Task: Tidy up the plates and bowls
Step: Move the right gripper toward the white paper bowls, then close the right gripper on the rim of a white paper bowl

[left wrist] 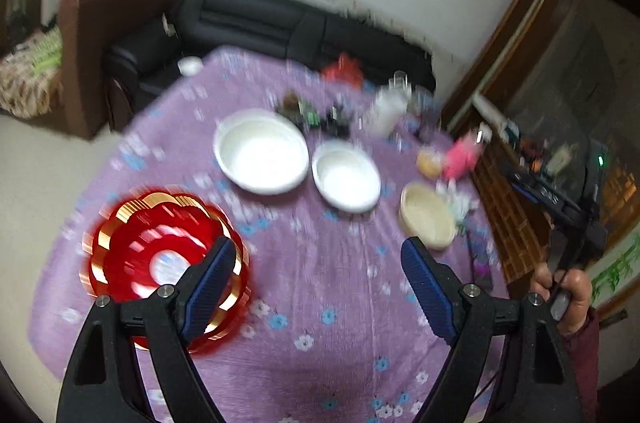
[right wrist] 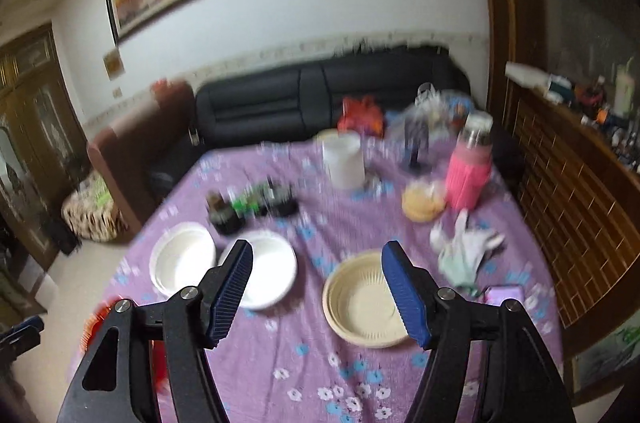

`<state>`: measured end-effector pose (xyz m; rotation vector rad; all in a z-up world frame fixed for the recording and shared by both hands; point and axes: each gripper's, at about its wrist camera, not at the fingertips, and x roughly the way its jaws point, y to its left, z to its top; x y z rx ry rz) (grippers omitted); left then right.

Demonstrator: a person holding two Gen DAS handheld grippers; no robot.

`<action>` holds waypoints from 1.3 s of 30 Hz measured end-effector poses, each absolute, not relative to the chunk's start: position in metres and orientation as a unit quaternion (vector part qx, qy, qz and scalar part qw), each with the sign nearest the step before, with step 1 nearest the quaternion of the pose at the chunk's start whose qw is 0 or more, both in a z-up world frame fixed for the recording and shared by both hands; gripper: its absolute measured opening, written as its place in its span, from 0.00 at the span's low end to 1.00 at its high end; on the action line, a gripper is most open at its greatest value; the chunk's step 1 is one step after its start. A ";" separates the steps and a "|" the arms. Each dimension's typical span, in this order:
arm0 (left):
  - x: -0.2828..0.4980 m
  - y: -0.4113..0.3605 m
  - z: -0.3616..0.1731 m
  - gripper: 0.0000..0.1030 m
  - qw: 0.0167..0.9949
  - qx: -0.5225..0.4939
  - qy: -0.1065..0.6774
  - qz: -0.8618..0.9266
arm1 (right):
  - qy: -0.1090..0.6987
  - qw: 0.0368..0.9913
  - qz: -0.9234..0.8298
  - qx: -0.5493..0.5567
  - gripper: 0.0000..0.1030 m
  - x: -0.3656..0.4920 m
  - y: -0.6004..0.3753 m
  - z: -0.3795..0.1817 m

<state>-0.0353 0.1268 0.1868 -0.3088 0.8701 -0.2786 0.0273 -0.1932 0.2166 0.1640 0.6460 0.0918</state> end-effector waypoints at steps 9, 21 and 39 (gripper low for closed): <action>0.007 0.099 0.111 0.82 0.844 -0.149 0.493 -0.147 | 0.420 0.901 0.073 0.085 0.69 0.126 -0.156 0.110; 0.025 0.120 0.095 0.82 0.846 -0.149 0.497 -0.126 | 0.493 0.863 0.051 0.095 0.35 0.212 -0.112 0.046; 0.007 0.081 0.082 0.82 0.839 -0.128 0.508 -0.147 | 0.585 0.776 0.164 0.172 0.07 0.080 -0.148 0.027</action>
